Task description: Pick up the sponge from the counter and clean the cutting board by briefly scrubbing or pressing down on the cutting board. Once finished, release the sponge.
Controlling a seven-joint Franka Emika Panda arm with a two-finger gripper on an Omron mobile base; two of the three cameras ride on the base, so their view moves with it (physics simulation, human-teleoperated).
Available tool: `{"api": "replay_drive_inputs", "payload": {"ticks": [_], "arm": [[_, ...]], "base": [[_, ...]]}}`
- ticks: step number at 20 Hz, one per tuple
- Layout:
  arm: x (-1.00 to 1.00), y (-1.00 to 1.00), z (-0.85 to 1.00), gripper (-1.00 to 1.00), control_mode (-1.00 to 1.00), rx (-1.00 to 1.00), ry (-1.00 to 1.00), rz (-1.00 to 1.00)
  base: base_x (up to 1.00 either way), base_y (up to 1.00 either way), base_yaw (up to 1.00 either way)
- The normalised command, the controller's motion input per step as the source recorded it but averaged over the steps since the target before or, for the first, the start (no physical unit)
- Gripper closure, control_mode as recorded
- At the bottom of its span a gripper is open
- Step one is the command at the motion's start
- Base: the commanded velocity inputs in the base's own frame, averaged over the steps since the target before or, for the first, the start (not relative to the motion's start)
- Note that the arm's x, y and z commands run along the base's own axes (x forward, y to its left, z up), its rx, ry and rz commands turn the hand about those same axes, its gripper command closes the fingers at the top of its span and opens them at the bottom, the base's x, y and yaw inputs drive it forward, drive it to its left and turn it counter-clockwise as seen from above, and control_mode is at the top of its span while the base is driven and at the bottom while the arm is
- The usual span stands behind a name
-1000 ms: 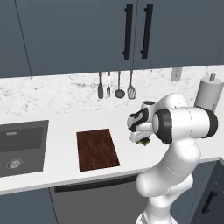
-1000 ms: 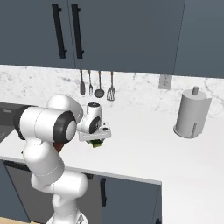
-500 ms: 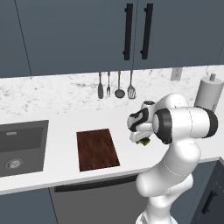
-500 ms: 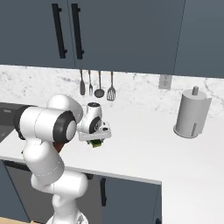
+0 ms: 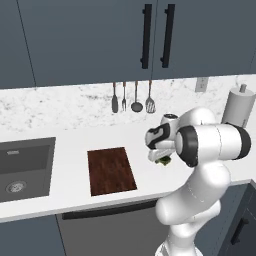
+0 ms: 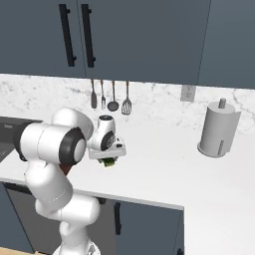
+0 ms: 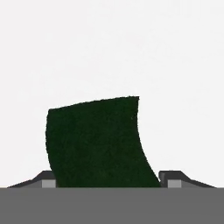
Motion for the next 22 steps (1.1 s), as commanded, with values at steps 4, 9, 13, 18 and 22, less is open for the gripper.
{"api": "replay_drive_inputs", "payload": {"ticks": [4,9,13,18,22], "arm": [[-0.29,0.39,0.45,1.0,-1.0,-0.01,0.0,0.0],[-0.25,0.37,0.36,1.0,-1.0,0.0,0.02,0.0],[-0.11,0.56,0.2,1.0,-1.0,-0.01,0.02,0.0],[-0.04,0.64,0.08,1.0,-1.0,0.0,0.03,0.0],[0.0,0.73,0.0,1.0,-1.0,-0.01,0.05,0.0]], "base": [[0.0,0.0,0.0],[0.0,0.0,0.0],[0.0,0.0,0.0],[0.0,0.0,0.0],[0.0,0.0,0.0]]}}
